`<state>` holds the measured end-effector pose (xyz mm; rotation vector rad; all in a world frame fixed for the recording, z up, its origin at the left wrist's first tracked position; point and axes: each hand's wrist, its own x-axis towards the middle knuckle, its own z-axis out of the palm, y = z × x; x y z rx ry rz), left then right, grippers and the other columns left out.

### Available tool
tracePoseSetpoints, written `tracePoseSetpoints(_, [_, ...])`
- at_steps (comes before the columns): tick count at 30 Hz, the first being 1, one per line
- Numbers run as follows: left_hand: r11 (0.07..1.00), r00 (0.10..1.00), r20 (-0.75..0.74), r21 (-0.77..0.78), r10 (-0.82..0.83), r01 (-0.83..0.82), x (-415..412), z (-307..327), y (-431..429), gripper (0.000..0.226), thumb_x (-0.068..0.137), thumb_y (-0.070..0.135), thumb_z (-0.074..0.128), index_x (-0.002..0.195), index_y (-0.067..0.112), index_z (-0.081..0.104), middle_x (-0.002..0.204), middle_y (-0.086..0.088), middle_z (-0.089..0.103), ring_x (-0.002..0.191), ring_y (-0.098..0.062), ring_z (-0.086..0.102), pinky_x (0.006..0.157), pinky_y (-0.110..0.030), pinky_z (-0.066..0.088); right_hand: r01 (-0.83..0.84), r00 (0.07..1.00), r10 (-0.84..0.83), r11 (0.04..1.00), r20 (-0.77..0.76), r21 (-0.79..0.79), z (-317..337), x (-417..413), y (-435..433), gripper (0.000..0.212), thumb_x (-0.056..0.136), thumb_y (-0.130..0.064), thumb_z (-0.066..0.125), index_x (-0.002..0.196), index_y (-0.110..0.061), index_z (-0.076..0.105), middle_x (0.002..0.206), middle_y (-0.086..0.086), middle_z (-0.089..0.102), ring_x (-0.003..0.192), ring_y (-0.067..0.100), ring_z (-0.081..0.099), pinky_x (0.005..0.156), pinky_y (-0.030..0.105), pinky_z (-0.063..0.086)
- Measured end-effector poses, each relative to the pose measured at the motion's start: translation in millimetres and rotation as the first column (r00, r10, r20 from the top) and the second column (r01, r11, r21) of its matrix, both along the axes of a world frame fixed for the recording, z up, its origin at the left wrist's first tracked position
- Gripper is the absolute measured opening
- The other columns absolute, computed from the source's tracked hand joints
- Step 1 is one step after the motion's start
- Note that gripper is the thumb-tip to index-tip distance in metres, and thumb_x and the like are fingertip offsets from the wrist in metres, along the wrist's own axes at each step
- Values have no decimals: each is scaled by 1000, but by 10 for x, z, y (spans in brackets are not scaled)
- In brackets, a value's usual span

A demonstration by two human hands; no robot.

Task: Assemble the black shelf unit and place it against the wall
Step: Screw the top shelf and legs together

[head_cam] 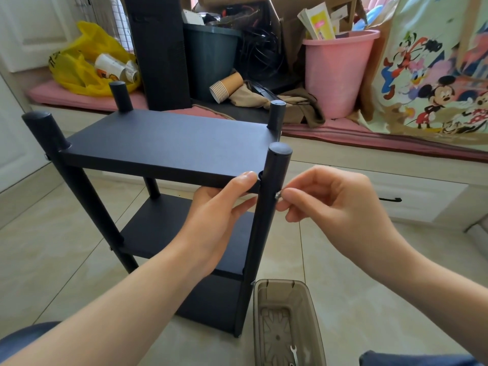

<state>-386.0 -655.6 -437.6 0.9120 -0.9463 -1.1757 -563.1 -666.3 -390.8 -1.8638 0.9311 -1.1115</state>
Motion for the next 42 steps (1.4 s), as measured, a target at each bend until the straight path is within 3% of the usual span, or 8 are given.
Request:
tracePoseSetpoints(8, [1000,1000,19,6,15,-16,6,2,-38,50,87,34,65,117,-5,66,113,-15,74,111,-26,69,105,-43,50,149,960,-207,947,-190,-283,-14,44,-15,12,84,-22,74,90,-21,64,77,-12,68,75,9,66,64,18,52])
tracePoseSetpoints(16, [995,945,318,31,83,-98,-22,112,105,43,86,60,59,99,24,78,96,5,79,96,-12,74,98,-44,54,-169,976,187,974,-115,150,28,31,-155,43,99,-15,55,134,-38,48,121,-7,65,102,10,68,89,27,56])
tracePoseSetpoints(18, [980,784,592,-49,184,-193,5,126,172,51,86,70,49,79,29,78,79,9,77,79,-12,73,85,-43,59,-185,977,199,970,-75,155,39,28,-171,43,98,-8,55,132,-34,53,120,-5,68,101,13,70,92,29,55])
tracePoseSetpoints(20, [921,430,817,-307,384,-239,72,122,231,63,94,69,44,63,23,73,60,7,70,59,-12,68,67,-42,58,-172,981,185,971,-64,166,32,19,-189,44,97,-8,58,133,-33,55,119,-2,68,101,16,70,93,33,56])
tracePoseSetpoints(23, [644,135,632,-760,763,-84,129,230,266,51,99,43,59,61,12,69,55,5,63,51,-11,56,52,-28,47,-163,983,175,971,-57,173,23,0,-202,44,96,-10,60,134,-31,56,119,0,69,101,18,70,91,29,56])
tracePoseSetpoints(26, [504,80,505,-863,859,35,158,302,178,32,94,35,71,83,5,75,83,-3,72,88,-28,61,72,-40,52,-167,982,179,971,-58,169,37,-3,-199,44,96,-9,60,135,-28,56,119,1,69,102,16,69,86,22,54])
tracePoseSetpoints(30, [736,31,736,-677,676,25,123,294,80,58,86,57,64,115,8,74,127,-6,69,133,-33,50,112,-58,35,-169,983,180,966,-43,197,38,-16,-207,46,96,-7,59,137,-27,55,120,4,70,107,24,68,98,43,54])
tracePoseSetpoints(42, [716,73,716,-697,694,33,88,198,18,49,93,50,58,121,12,72,123,-3,71,129,-28,57,119,-60,24,-114,992,124,968,-29,224,-37,-155,-277,42,99,-12,57,134,-34,55,107,-8,76,107,7,68,89,22,56])
